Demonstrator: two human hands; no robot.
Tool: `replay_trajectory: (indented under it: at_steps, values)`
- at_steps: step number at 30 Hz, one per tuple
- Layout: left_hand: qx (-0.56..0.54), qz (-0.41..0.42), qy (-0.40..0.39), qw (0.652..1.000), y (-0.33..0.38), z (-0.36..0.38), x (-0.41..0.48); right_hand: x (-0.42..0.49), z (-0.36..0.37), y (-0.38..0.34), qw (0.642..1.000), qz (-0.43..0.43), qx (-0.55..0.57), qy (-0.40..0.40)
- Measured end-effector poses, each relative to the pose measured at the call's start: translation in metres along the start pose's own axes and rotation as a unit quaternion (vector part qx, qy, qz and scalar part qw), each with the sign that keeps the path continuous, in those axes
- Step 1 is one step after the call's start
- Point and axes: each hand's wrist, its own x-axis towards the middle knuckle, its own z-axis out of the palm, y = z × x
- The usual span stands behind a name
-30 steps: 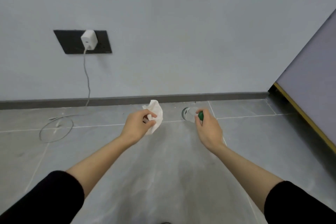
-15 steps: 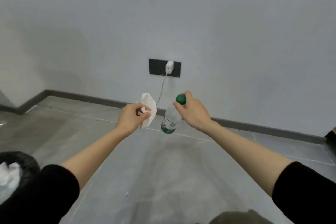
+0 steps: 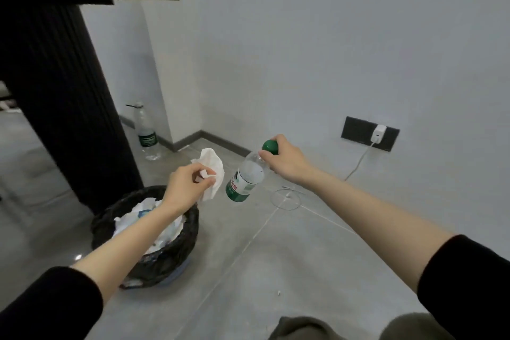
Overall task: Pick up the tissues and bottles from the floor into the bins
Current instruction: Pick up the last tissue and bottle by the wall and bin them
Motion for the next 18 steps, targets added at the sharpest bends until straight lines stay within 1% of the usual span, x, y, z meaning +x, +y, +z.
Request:
replay_trajectory:
  at_steps: [7, 13, 16, 18]
  values:
    - [0.032, -0.077, 0.049, 0.995, -0.08, -0.067, -0.021, 0.013, 0.07, -0.05, 0.997, -0.025, 0.039, -0.057]
    - [0.089, -0.133, 0.052, 0.986, -0.137, -0.085, -0.029, 0.02, 0.106, -0.072, 0.999, -0.044, 0.021, -0.024]
    - [0.112, -0.16, 0.028, 0.98, -0.162, -0.076, -0.027, 0.023, 0.118, -0.073, 0.998, -0.059, 0.003, 0.0]
    - [0.108, -0.18, 0.001, 0.978, -0.177, -0.067, -0.023, 0.027, 0.126, -0.071, 0.998, -0.064, -0.009, 0.003]
